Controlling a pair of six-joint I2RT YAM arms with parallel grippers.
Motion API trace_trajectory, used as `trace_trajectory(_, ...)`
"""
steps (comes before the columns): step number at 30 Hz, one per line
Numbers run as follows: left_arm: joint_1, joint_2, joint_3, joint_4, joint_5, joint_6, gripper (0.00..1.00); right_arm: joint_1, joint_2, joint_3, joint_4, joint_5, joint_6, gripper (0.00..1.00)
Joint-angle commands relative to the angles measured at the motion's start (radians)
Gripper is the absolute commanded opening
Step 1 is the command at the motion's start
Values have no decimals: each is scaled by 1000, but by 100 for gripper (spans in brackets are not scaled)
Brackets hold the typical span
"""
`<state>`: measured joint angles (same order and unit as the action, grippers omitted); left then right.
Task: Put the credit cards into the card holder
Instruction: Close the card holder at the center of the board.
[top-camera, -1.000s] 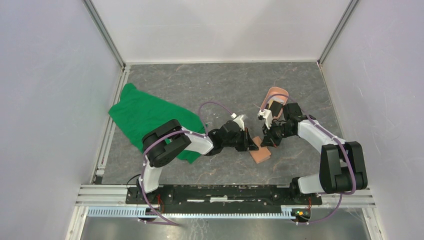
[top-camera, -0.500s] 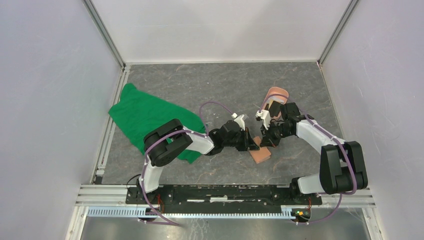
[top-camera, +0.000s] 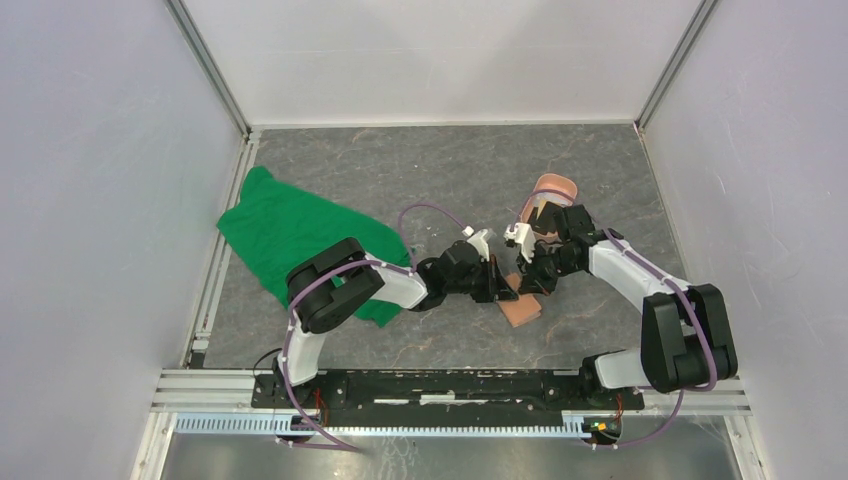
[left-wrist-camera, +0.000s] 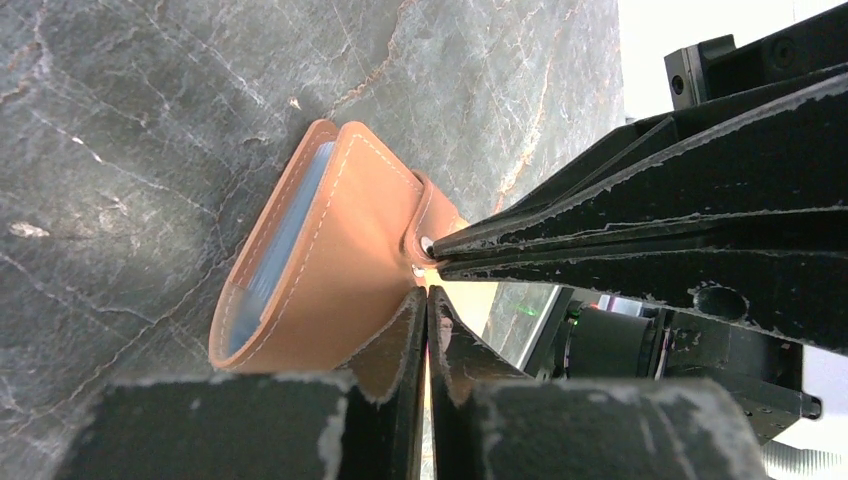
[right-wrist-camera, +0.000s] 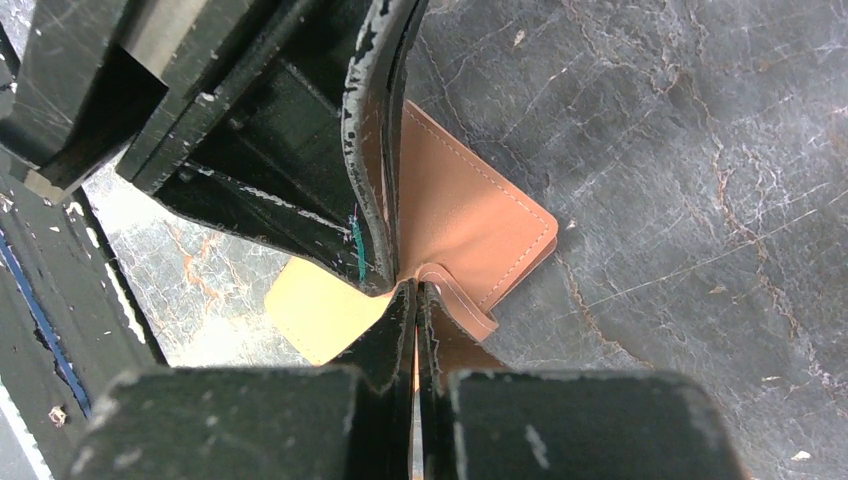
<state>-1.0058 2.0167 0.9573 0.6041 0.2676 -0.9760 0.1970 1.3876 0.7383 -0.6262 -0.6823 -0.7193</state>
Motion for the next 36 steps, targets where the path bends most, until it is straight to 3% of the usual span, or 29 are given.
trace_trajectory(1,4,-54,-20,-68,-13,-24,10,39,-2,-20,-33,20,-18,0)
trace_trajectory(11,9,-183,-102,-38,-46,-61,19,48,-29,-34,-18,52,-17,0)
trace_trajectory(19,10,-71,-191,302,21,-315,23,48,-73,-39,-11,6,-34,0)
trace_trajectory(23,10,-20,-223,449,1,-423,25,48,-89,-42,2,-6,-28,5)
trace_trajectory(28,10,-46,-219,362,-41,-395,34,46,-76,-51,9,6,-20,9)
trace_trajectory(33,9,-54,-221,291,-61,-341,34,47,-75,-38,4,10,-12,9)
trace_trajectory(36,9,-123,-234,184,-105,-236,30,43,-79,-22,8,27,7,0)
